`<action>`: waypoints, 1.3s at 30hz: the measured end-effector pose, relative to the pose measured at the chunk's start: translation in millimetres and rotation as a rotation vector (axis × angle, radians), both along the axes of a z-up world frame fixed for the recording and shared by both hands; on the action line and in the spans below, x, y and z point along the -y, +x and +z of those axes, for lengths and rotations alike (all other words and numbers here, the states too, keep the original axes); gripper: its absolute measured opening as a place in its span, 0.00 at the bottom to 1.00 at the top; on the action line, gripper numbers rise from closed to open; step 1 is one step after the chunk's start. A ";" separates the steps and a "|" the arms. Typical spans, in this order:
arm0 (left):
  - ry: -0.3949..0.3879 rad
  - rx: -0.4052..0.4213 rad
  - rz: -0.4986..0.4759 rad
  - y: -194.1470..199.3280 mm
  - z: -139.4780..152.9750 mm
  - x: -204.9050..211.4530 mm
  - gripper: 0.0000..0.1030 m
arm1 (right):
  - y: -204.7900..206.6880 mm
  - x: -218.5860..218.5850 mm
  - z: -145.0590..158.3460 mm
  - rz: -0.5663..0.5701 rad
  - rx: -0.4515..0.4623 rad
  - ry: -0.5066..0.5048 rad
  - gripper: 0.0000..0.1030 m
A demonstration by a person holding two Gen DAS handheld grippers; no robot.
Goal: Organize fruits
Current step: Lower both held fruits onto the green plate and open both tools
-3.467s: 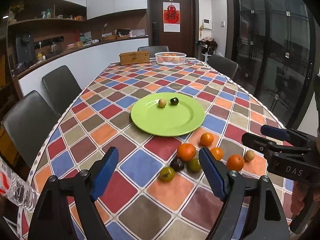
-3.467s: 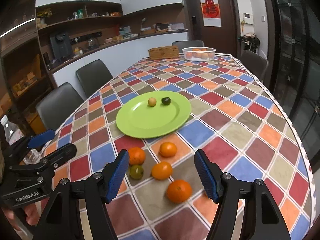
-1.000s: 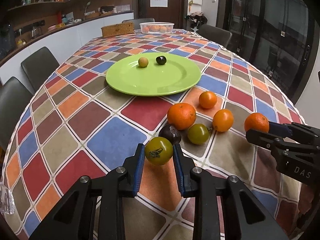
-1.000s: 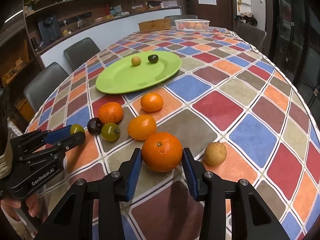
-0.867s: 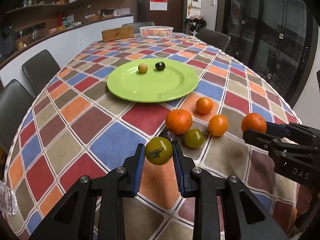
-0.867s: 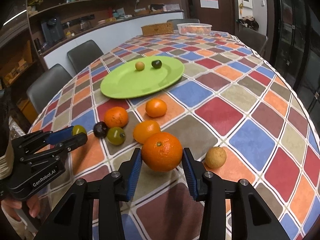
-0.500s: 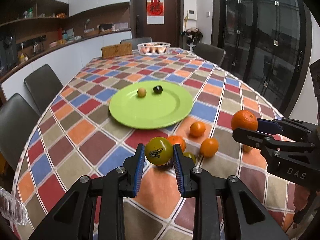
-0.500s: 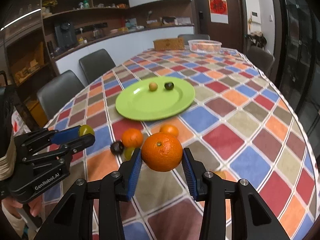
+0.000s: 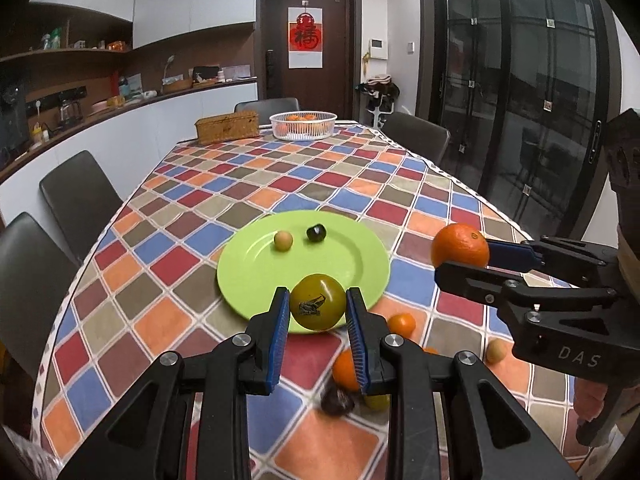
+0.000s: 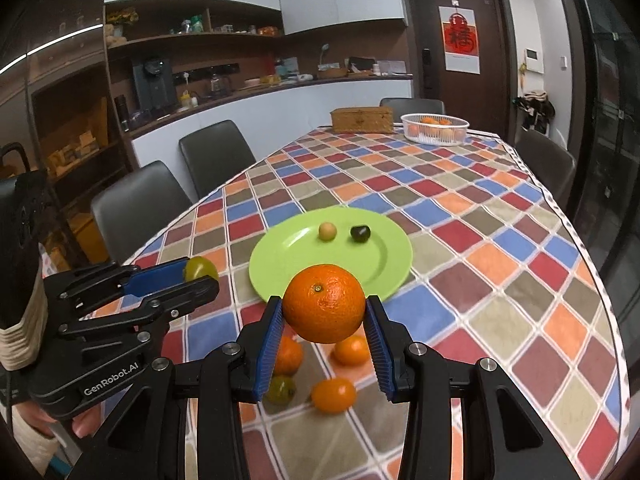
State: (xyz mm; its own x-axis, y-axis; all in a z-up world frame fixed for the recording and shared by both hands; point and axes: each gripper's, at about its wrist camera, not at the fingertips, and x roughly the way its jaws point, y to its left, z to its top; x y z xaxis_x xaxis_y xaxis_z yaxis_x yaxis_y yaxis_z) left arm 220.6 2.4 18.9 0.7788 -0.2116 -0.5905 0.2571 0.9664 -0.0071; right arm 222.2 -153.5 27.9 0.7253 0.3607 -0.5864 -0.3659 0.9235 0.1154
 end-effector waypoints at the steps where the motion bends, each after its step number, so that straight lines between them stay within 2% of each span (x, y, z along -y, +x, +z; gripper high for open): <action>1: 0.003 0.000 -0.001 3.5 1.4 0.3 0.27 | 4.3 -0.7 1.8 0.003 0.001 0.000 0.41; 6: 0.005 -0.019 -0.010 26.9 6.3 -1.3 0.27 | 31.0 -5.1 7.4 0.020 -0.013 -0.005 0.41; 13: -0.011 -0.089 -0.013 69.1 -1.6 -7.2 0.27 | 75.4 -10.3 5.7 0.029 -0.064 -0.010 0.41; 18: -0.033 -0.151 -0.009 102.2 -14.3 -12.6 0.27 | 110.4 -13.2 -8.2 0.024 -0.133 -0.019 0.41; 29: -0.039 -0.261 0.013 159.3 -45.1 -19.4 0.27 | 165.3 -27.2 -36.9 0.024 -0.221 -0.097 0.41; 39: -0.025 -0.343 0.031 186.8 -69.6 -19.3 0.27 | 197.5 -35.0 -65.3 0.016 -0.311 -0.138 0.41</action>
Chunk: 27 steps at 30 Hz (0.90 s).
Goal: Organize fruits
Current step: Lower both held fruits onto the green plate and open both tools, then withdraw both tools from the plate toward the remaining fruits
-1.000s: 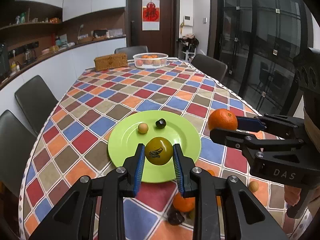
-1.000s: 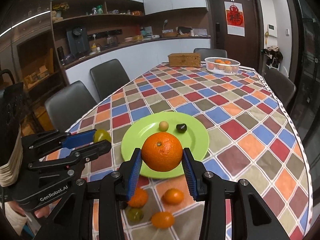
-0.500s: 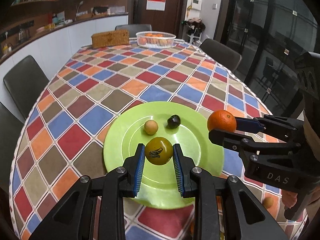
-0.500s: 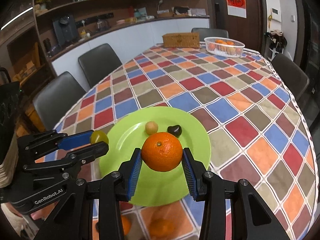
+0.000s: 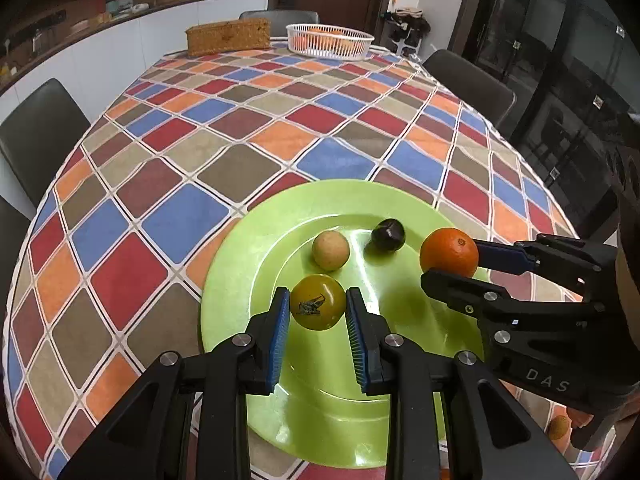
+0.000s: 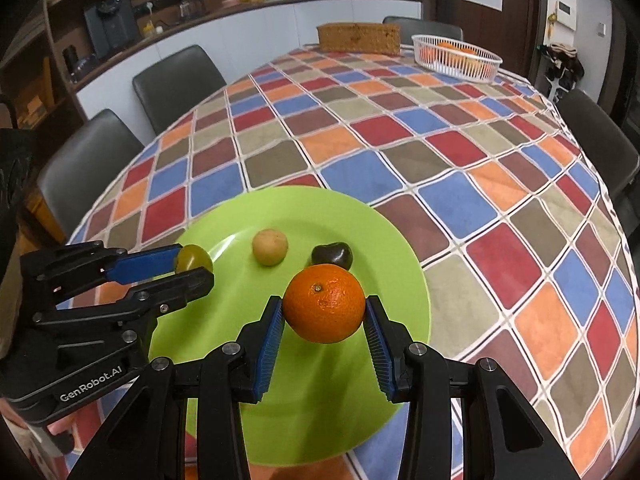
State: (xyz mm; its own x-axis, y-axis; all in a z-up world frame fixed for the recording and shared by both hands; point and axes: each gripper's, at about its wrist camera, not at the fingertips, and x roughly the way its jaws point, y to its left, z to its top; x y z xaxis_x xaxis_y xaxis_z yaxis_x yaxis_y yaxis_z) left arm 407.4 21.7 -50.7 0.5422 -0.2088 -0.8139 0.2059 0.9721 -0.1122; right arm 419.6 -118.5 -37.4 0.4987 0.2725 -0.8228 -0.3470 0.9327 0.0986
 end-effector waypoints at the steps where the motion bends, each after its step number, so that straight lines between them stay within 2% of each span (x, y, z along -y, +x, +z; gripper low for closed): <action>1: 0.006 -0.003 -0.001 0.4 -1.5 0.6 0.27 | 1.1 -0.1 -1.3 -0.001 -0.006 0.000 0.41; 6: 0.024 -0.009 -0.005 1.4 -3.5 3.8 0.29 | 3.7 0.5 -6.6 -0.013 -0.027 0.003 0.41; 9: 0.037 0.005 -0.006 -2.3 1.0 4.5 0.39 | 1.8 0.5 -7.6 -0.020 -0.029 -0.007 0.42; 11: 0.055 0.018 0.001 -6.9 5.9 3.8 0.39 | -0.3 1.2 -5.3 -0.024 -0.020 -0.019 0.48; 12: 0.064 0.020 0.009 -8.5 8.1 3.5 0.39 | -2.6 2.1 -3.2 -0.027 -0.012 -0.021 0.48; 27: 0.076 0.180 0.009 -84.8 73.3 7.9 0.41 | -65.4 13.7 56.5 0.003 0.127 0.005 0.48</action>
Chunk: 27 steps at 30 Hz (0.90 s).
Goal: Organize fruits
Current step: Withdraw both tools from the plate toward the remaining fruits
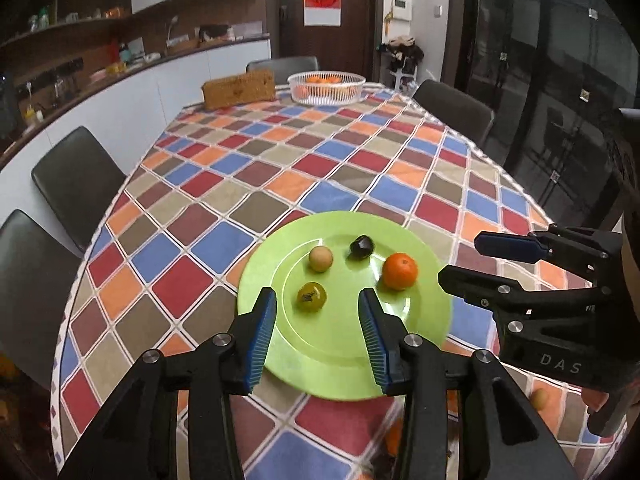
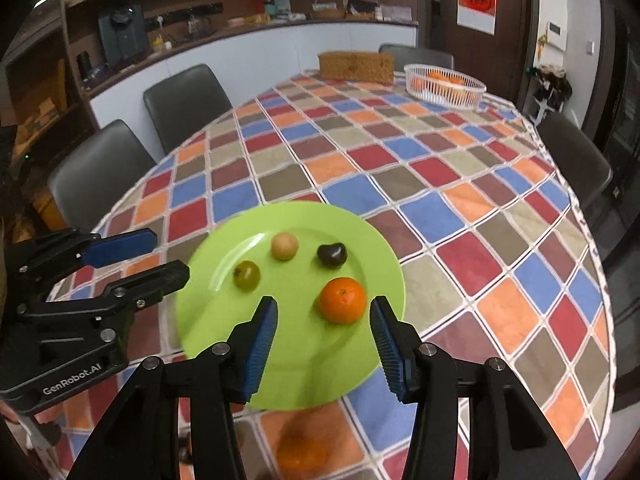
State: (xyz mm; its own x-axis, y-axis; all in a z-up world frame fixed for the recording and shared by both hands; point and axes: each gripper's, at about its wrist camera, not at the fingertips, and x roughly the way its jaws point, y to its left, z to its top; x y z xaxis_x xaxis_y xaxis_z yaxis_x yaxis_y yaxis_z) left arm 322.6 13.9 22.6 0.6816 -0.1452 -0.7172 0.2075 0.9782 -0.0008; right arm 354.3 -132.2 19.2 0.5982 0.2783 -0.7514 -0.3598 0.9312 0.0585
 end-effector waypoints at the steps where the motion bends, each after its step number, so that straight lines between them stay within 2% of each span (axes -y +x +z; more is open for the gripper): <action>1: -0.004 0.009 -0.003 -6.1 3.6 0.4 0.41 | -6.4 1.2 4.6 0.000 0.008 0.005 0.48; 11: -0.034 0.107 -0.013 -70.4 26.8 6.8 0.48 | -69.7 20.1 30.0 -0.027 0.090 0.052 0.48; 15: -0.043 0.130 -0.007 -97.0 26.0 9.5 0.49 | -94.0 26.3 34.3 -0.046 0.129 0.060 0.56; 20: -0.045 0.155 0.009 -125.2 21.1 12.5 0.53 | -123.6 30.9 31.7 -0.059 0.163 0.053 0.56; 27: -0.019 0.179 0.012 -154.7 7.9 20.5 0.57 | -154.6 44.5 15.5 -0.100 0.156 0.063 0.56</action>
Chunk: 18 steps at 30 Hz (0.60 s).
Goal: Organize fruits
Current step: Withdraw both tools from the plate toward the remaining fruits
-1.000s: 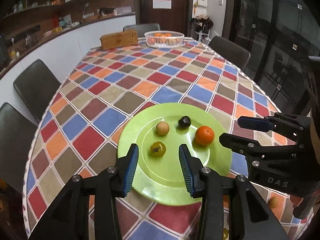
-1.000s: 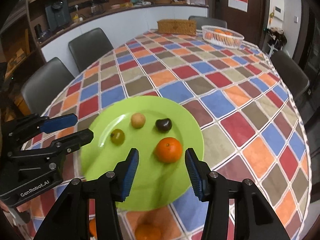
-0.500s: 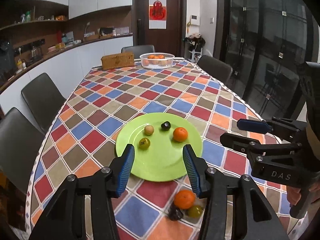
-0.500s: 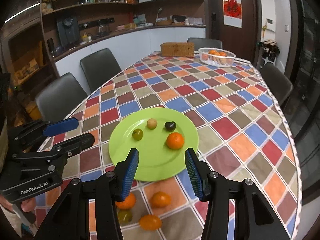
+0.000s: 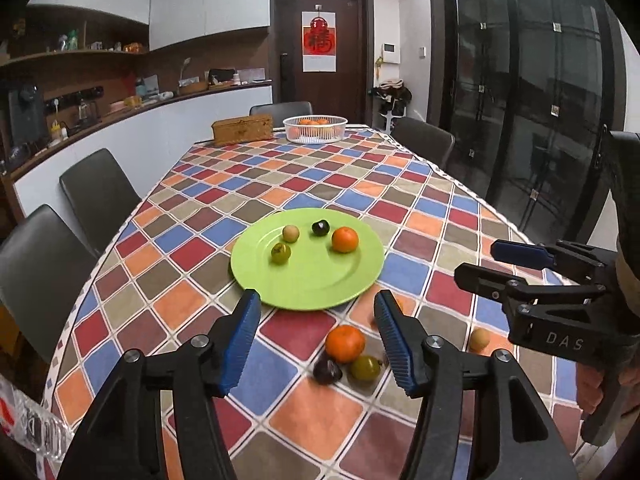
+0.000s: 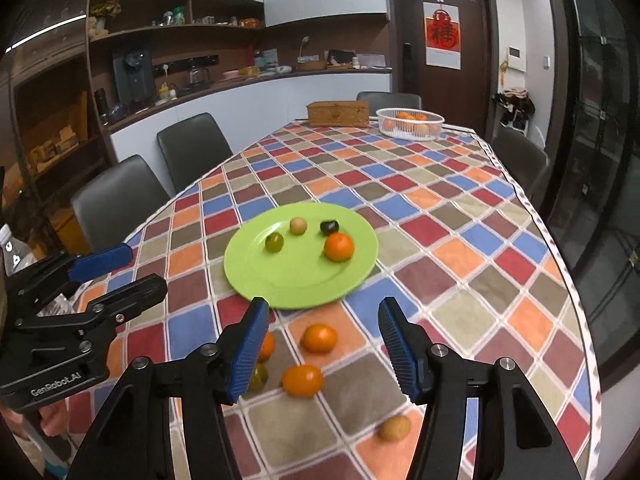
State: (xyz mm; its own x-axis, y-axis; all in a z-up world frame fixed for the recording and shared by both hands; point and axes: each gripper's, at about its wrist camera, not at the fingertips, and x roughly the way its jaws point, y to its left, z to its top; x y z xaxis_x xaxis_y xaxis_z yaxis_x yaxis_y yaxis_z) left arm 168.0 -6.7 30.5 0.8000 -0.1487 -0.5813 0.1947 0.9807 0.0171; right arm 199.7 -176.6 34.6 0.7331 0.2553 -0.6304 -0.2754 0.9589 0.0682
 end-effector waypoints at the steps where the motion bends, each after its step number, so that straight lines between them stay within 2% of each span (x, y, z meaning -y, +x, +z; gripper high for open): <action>1: 0.002 0.000 -0.003 -1.9 -1.5 1.0 0.57 | -3.3 2.5 -2.4 -0.009 -0.003 0.001 0.56; 8: 0.002 0.011 -0.004 -14.1 -14.0 9.3 0.60 | -20.1 16.7 -17.1 -0.058 -0.038 0.033 0.56; 18: 0.064 -0.012 -0.049 -21.7 -44.7 27.9 0.60 | -41.1 35.6 -38.0 -0.143 -0.008 -0.005 0.56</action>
